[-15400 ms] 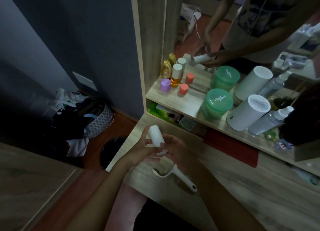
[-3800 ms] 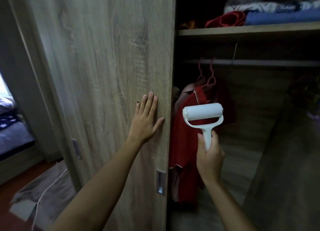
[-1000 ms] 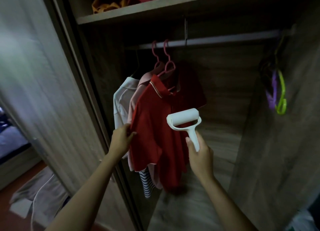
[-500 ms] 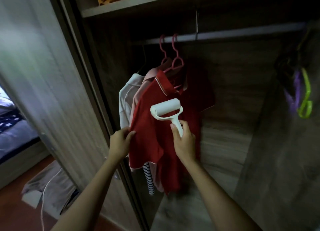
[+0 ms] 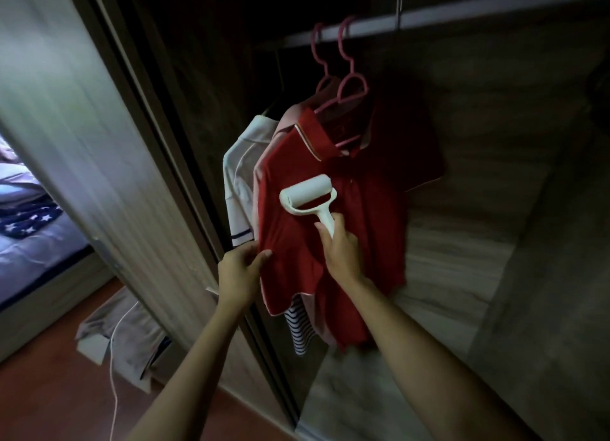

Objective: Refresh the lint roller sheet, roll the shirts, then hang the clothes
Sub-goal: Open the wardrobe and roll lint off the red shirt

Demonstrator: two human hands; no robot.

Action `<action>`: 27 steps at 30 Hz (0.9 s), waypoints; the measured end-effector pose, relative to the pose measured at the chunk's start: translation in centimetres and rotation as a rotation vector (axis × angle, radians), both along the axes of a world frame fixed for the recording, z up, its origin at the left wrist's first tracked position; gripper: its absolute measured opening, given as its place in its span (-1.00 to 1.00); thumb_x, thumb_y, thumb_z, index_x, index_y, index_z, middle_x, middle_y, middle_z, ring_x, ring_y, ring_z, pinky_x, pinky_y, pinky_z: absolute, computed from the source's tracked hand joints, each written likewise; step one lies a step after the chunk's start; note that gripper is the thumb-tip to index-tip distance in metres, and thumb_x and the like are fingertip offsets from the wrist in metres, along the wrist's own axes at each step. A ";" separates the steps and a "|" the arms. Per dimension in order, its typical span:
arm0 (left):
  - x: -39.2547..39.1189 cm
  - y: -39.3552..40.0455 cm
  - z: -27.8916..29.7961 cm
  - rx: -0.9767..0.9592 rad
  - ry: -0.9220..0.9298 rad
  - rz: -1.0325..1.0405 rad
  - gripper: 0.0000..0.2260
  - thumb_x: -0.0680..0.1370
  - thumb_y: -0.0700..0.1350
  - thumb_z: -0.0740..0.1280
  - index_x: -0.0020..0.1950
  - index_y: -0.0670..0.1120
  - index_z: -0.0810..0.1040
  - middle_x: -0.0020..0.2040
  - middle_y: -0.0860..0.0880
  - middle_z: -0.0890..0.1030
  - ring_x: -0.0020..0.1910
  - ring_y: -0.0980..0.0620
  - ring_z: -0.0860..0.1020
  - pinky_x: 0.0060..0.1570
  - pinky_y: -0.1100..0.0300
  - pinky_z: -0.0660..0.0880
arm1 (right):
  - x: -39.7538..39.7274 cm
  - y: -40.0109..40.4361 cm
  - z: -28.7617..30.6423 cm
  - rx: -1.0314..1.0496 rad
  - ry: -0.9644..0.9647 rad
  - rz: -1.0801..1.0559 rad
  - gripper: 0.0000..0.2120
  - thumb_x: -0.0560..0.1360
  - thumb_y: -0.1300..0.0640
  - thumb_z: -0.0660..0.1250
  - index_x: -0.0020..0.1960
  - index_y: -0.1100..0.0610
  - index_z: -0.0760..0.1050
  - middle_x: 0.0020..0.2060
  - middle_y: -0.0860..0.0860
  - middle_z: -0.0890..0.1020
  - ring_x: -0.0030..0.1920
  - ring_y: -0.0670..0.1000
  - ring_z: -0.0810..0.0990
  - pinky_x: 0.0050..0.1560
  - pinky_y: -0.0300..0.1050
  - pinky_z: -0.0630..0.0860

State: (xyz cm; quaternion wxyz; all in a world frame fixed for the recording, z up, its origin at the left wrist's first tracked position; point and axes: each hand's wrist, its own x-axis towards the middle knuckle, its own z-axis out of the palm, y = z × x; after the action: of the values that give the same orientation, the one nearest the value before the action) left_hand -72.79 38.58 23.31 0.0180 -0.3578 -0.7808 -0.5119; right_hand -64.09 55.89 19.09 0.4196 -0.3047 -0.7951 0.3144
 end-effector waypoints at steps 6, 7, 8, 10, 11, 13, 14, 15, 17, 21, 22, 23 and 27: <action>-0.8 1.0 -0.9 -0.060 0.021 0.054 -0.88 0.52 -0.13 0.38 0.03 -0.08 0.65 -0.11 0.02 0.69 -0.09 0.09 0.64 0.02 -0.03 0.58 | 0.3 1.2 -6.0 -0.076 -0.268 0.033 -0.65 0.59 -0.16 0.15 0.22 0.07 0.33 -0.10 0.18 0.65 -0.09 0.26 0.63 -0.27 -0.02 0.43; -0.7 0.9 -1.0 -0.065 0.020 0.058 -0.88 0.52 -0.12 0.37 0.03 -0.08 0.64 -0.11 0.02 0.68 -0.10 0.10 0.64 0.01 -0.03 0.59 | 0.5 1.3 -7.0 -0.084 -0.313 0.039 -0.65 0.58 -0.17 0.14 0.22 0.06 0.32 -0.08 0.18 0.66 -0.07 0.27 0.62 -0.24 0.01 0.45; -0.7 0.9 -1.0 -0.064 0.016 0.063 -0.88 0.53 -0.13 0.36 0.04 -0.08 0.63 -0.10 0.03 0.67 -0.10 0.10 0.63 0.00 -0.01 0.59 | 0.8 1.2 -7.7 -0.090 -0.352 0.049 -0.65 0.58 -0.17 0.14 0.22 0.06 0.32 -0.07 0.18 0.66 -0.06 0.26 0.62 -0.23 0.01 0.46; -0.4 0.8 -1.1 -0.044 0.004 0.071 -0.88 0.55 -0.12 0.34 0.06 -0.05 0.60 -0.08 0.03 0.65 -0.08 0.10 0.62 -0.03 0.00 0.60 | 1.3 0.9 -9.0 -0.102 -0.396 0.061 -0.65 0.58 -0.19 0.13 0.20 0.04 0.33 -0.09 0.15 0.66 -0.07 0.24 0.63 -0.24 0.00 0.47; -0.4 0.8 -1.1 -0.036 -0.001 0.077 -0.88 0.56 -0.11 0.32 0.08 -0.05 0.58 -0.06 0.02 0.65 -0.07 0.08 0.61 -0.02 0.00 0.59 | 1.7 0.7 -9.4 -0.106 -0.387 0.056 -0.67 0.57 -0.20 0.14 0.17 0.02 0.33 -0.12 0.13 0.66 -0.10 0.22 0.63 -0.25 0.01 0.51; -0.3 0.8 -1.1 -0.028 0.001 0.103 -0.84 0.59 -0.09 0.27 0.12 -0.08 0.55 -0.01 -0.01 0.63 -0.04 0.06 0.59 0.00 0.00 0.57 | 2.5 -0.1 -9.6 -0.137 -0.277 0.026 -0.72 0.55 -0.23 0.14 0.10 -0.05 0.34 -0.22 0.06 0.66 -0.19 0.15 0.65 -0.29 0.05 0.54; -0.4 0.7 -1.2 -0.018 0.003 0.117 -0.83 0.59 -0.07 0.26 0.13 -0.08 0.53 0.00 -0.01 0.62 -0.04 0.05 0.58 0.01 0.00 0.56 | 2.9 -0.7 -9.2 -0.154 -0.181 0.010 -0.74 0.55 -0.23 0.14 0.08 -0.07 0.35 -0.28 0.02 0.65 -0.25 0.10 0.65 -0.34 0.04 0.53; -0.4 0.6 -1.2 -0.009 0.002 0.127 -0.83 0.60 -0.06 0.24 0.14 -0.09 0.51 -0.01 -0.01 0.61 -0.05 0.06 0.57 0.01 0.00 0.55 | 3.1 -1.1 -8.5 -0.154 -0.073 -0.002 -0.75 0.55 -0.22 0.14 0.06 -0.08 0.36 -0.33 -0.01 0.62 -0.32 0.04 0.63 -0.39 0.03 0.52; -0.4 0.5 -1.0 0.002 0.004 0.132 -0.82 0.61 -0.06 0.22 0.15 -0.10 0.49 0.00 -0.01 0.60 -0.05 0.04 0.56 0.00 0.01 0.52 | 3.5 -1.7 -5.6 -0.088 0.151 -0.021 -0.78 0.57 -0.18 0.15 0.05 -0.05 0.40 -0.41 -0.04 0.57 -0.44 -0.07 0.55 -0.48 -0.05 0.46; -1.0 0.3 -1.1 -0.002 0.048 0.134 -0.84 0.59 -0.08 0.26 0.04 -0.15 0.55 -0.12 -0.05 0.63 -0.16 0.00 0.57 -0.13 0.06 0.50 | 2.1 -0.7 1.6 0.036 0.390 -0.091 -0.79 0.58 0.01 0.25 0.08 0.14 0.45 -0.39 -0.01 0.56 -0.40 -0.06 0.50 -0.47 -0.25 0.31; -1.3 0.2 -1.2 -0.011 0.067 0.128 -0.82 0.59 -0.08 0.27 -0.05 -0.18 0.56 -0.20 -0.07 0.62 -0.22 -0.03 0.57 -0.20 0.03 0.48 | 1.4 -0.2 2.7 0.041 0.400 -0.103 -0.78 0.58 0.02 0.26 0.08 0.17 0.44 -0.37 -0.01 0.56 -0.40 -0.06 0.49 -0.46 -0.24 0.31; -1.5 0.1 -1.4 -0.022 0.081 0.126 -0.79 0.58 -0.07 0.28 -0.14 -0.20 0.54 -0.28 -0.10 0.60 -0.30 -0.05 0.54 -0.27 0.01 0.46 | 0.8 0.5 3.3 0.042 0.392 -0.103 -0.77 0.58 0.02 0.25 0.08 0.18 0.43 -0.37 0.00 0.56 -0.43 -0.07 0.49 -0.46 -0.22 0.31; -1.6 0.1 -1.5 -0.053 0.100 0.138 -0.64 0.55 -0.07 0.33 -0.34 -0.25 0.37 -0.43 -0.20 0.46 -0.46 -0.02 0.35 -0.39 0.05 0.31 | -1.0 2.7 0.1 -0.029 0.173 -0.093 -0.69 0.59 -0.05 0.21 0.08 0.21 0.38 -0.31 0.18 0.62 -0.33 0.21 0.60 -0.42 -0.09 0.30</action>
State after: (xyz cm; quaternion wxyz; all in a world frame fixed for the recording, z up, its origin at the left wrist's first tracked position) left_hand -74.44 38.63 21.78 0.0828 -0.3287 -0.8149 -0.4701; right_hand -65.10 58.54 19.17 0.4966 -0.3189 -0.7362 0.3311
